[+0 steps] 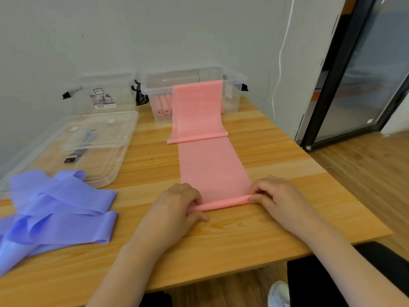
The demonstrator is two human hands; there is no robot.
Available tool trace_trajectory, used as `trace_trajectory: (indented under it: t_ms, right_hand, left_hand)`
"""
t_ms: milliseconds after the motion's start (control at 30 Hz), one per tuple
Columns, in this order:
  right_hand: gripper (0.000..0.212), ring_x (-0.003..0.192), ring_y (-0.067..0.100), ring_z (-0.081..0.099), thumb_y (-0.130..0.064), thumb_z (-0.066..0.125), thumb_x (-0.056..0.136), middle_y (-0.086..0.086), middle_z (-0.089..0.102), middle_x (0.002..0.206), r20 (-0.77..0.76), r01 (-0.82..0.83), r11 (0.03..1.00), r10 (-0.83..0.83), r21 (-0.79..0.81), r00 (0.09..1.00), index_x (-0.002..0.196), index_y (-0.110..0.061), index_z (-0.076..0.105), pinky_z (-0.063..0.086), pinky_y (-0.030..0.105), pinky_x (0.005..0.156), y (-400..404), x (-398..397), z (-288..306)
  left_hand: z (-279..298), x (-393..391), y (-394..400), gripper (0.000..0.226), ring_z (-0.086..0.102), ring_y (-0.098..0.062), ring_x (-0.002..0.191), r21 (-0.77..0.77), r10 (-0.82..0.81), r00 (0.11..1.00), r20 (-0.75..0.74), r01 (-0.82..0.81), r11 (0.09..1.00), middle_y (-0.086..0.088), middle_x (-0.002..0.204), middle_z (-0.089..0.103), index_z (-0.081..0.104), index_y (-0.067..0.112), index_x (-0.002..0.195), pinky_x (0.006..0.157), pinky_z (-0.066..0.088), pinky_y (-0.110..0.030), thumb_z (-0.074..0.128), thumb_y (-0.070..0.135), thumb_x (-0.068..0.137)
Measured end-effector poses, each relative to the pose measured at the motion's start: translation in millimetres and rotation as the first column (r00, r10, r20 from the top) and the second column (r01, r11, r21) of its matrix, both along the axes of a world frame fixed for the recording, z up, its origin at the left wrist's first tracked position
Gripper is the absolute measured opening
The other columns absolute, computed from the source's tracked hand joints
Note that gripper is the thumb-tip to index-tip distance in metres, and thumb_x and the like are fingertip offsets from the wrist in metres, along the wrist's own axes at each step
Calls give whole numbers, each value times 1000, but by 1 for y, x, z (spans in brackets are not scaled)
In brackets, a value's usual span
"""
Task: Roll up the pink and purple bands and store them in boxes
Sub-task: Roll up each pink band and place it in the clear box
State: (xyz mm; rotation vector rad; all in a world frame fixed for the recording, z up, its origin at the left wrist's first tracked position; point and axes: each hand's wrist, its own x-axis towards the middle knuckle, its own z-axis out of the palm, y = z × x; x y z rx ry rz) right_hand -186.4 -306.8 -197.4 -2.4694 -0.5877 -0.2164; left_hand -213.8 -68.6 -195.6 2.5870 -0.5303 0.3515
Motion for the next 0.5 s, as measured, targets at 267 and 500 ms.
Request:
trace_trajectory:
  t_ms: [267, 500]
  right_hand:
    - [22, 84, -2, 48, -23, 75, 73, -23, 53, 81, -41, -44, 999, 44, -8, 998, 79, -37, 58, 34, 18, 79, 2, -2, 4]
    - [4, 89, -5, 47, -25, 68, 80, -26, 52, 81, -11, -81, 996, 81, -26, 997, 83, -23, 70, 36, 27, 87, 1, -1, 0]
  left_hand:
    - [2, -2, -2, 11, 57, -15, 83, -53, 51, 998, 25, -50, 997, 4, 85, 63, 63, 20, 96, 71, 39, -22, 58, 26, 88]
    - [0, 1, 1, 24, 56, -16, 78, 22, 2, 1000, -3, -2, 1000, 4, 79, 61, 70, 16, 80, 67, 41, -23, 60, 37, 75]
